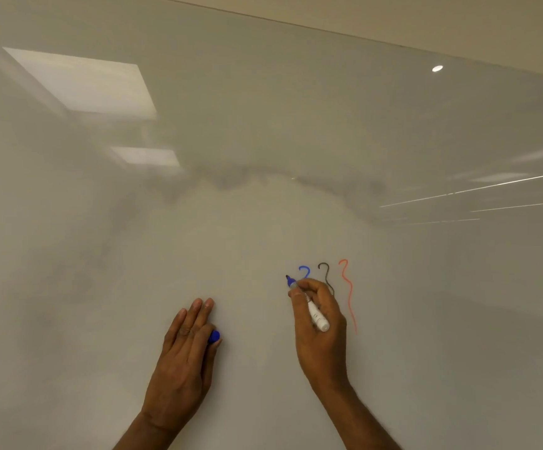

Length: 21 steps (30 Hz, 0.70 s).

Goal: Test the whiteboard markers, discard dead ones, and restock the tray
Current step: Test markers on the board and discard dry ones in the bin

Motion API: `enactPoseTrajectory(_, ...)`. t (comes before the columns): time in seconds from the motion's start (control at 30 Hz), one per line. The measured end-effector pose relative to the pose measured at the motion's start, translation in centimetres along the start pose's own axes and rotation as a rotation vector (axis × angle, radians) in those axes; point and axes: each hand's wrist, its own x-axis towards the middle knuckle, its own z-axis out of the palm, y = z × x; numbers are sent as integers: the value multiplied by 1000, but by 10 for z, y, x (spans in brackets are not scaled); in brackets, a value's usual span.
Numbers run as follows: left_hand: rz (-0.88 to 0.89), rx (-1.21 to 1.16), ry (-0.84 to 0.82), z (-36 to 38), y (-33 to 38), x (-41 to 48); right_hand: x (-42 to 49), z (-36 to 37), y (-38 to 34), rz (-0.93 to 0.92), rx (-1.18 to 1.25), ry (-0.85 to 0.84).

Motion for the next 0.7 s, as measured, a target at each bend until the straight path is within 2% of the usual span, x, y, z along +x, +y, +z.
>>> enactPoseTrajectory(0.23, -8, 31, -6, -2, 2, 0, -47, -25, 26, 40, -149, -85)
enactPoseTrajectory(0.37, -35, 18, -39, -13, 12, 6, -63, -51, 31, 150, -236, -154)
enactPoseTrajectory(0.43, -85, -4, -83, -19, 20, 9, -68, -62, 24, 195, -203, -177)
enactPoseTrajectory(0.53, -366, -188, -85, -34, 46, 10, -79, -76, -4, 202, -88, -179)
enactPoseTrajectory(0.7, -849, -598, 88, -71, 112, 27, -98, -89, -45, 223, 113, -304)
